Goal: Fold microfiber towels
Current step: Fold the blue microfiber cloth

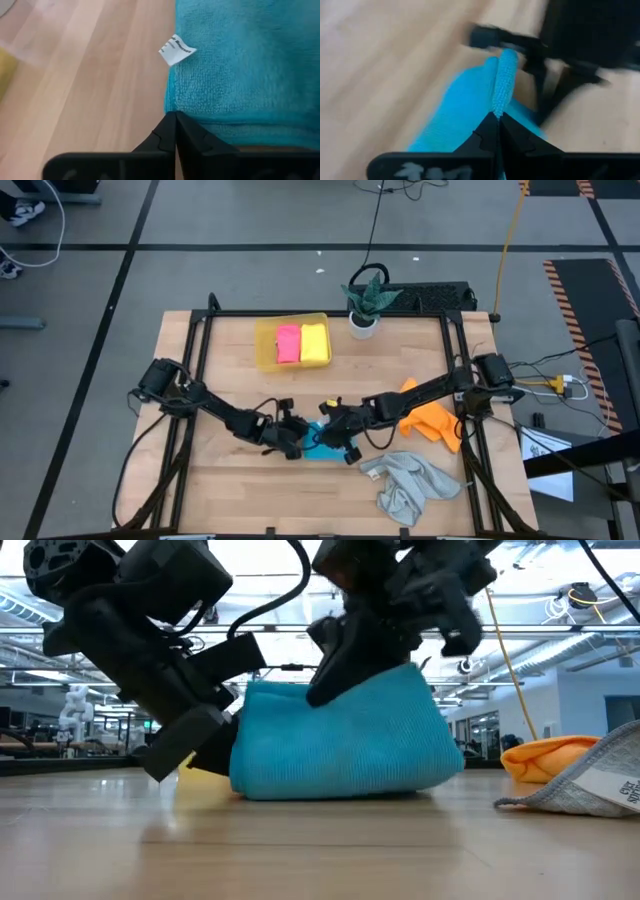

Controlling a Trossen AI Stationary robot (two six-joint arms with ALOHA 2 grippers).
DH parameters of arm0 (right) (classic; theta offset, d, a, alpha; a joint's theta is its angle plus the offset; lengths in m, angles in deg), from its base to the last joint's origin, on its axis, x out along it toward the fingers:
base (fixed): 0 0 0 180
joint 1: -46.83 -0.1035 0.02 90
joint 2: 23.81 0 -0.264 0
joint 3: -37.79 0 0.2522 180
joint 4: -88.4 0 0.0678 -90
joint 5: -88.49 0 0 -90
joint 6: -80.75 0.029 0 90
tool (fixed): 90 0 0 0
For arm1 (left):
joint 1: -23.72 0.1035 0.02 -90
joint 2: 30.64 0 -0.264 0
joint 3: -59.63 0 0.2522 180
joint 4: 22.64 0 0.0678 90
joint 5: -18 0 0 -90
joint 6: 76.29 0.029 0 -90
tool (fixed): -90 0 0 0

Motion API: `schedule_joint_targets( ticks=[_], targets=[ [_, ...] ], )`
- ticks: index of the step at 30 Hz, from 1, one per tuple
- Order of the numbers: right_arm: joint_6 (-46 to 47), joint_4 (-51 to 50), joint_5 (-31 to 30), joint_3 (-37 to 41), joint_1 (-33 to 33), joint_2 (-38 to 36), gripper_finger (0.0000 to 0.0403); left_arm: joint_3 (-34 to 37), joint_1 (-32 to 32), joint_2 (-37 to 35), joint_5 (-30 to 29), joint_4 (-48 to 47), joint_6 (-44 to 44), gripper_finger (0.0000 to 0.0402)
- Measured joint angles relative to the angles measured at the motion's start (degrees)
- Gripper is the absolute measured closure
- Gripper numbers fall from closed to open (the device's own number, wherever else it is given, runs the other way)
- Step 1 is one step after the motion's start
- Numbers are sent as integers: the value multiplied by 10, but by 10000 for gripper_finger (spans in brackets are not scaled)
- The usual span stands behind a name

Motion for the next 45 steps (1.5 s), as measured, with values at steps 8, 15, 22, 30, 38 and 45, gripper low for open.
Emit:
schedule_joint_targets(
  ticks=[8,15,22,30,38,45],
  targets=[
    [18,44,-4,42,44,0,403,0,-1,0,15,9,2,385],
    [48,148,41,119,63,1,403,0,-1,1,17,14,4,398],
    [64,163,41,131,64,1,403,1,-12,-19,11,-1,3,383],
    [63,168,41,131,64,0,403,1,-48,-92,-41,-32,-20,392],
    [54,176,38,131,64,0,355,0,-63,-101,-48,24,17,385],
    [80,160,-117,131,62,-41,288,0,-42,-85,-50,63,15,393]
  ],
)
